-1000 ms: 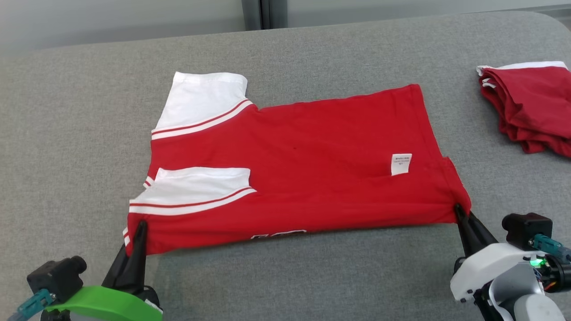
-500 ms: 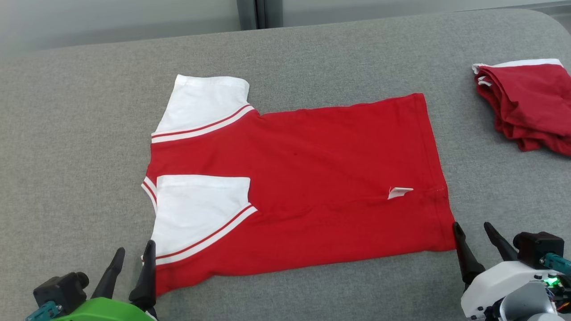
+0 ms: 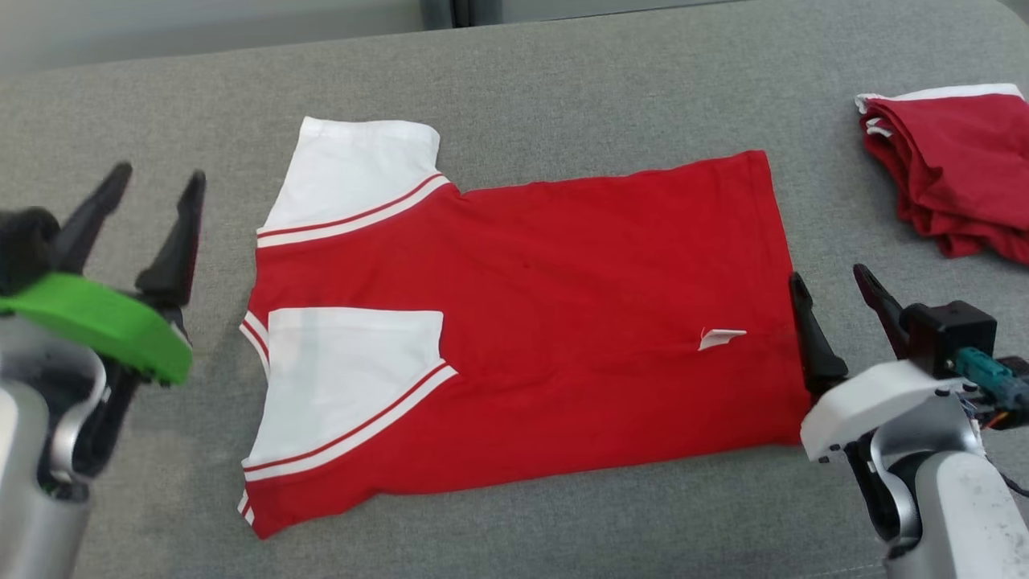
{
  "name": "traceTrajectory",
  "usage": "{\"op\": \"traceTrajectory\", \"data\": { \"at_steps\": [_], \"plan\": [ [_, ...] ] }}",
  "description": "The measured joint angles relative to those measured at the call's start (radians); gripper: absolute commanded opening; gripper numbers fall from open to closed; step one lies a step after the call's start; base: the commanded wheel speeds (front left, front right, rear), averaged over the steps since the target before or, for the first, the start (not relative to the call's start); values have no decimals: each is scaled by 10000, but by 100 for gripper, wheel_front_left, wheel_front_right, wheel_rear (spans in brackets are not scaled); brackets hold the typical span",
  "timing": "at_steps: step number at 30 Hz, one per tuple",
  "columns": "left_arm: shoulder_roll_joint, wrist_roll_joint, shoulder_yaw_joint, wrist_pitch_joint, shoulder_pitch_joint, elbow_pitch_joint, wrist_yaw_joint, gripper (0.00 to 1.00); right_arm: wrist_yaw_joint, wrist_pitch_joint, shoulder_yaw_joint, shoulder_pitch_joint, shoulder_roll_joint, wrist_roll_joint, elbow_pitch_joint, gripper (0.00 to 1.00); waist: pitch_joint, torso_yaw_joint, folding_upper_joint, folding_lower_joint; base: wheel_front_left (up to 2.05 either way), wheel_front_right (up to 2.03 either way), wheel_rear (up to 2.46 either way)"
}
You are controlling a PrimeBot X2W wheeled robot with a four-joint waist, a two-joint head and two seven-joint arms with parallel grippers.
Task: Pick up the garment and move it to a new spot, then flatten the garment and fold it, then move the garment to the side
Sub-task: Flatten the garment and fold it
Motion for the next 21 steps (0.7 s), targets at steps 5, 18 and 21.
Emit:
{"op": "traceTrajectory", "data": {
  "at_steps": [5,18,21],
  "plan": [
    [387,4,-556,915,-2408,1221,-393,100,0,-35,435,-850,2,-111,240,100,481,-222,0,0,0,0,0],
    [1035,-662,-1919,2715,-5338,4288,-541,100,0,-579,989,-2213,-2,115,794,100,2142,-1227,0,1,0,0,0],
    [1135,-874,-2010,2790,-5578,4690,-543,100,0,-704,936,-2359,-10,173,905,100,2521,-1470,0,0,0,0,0]
  ]
}}
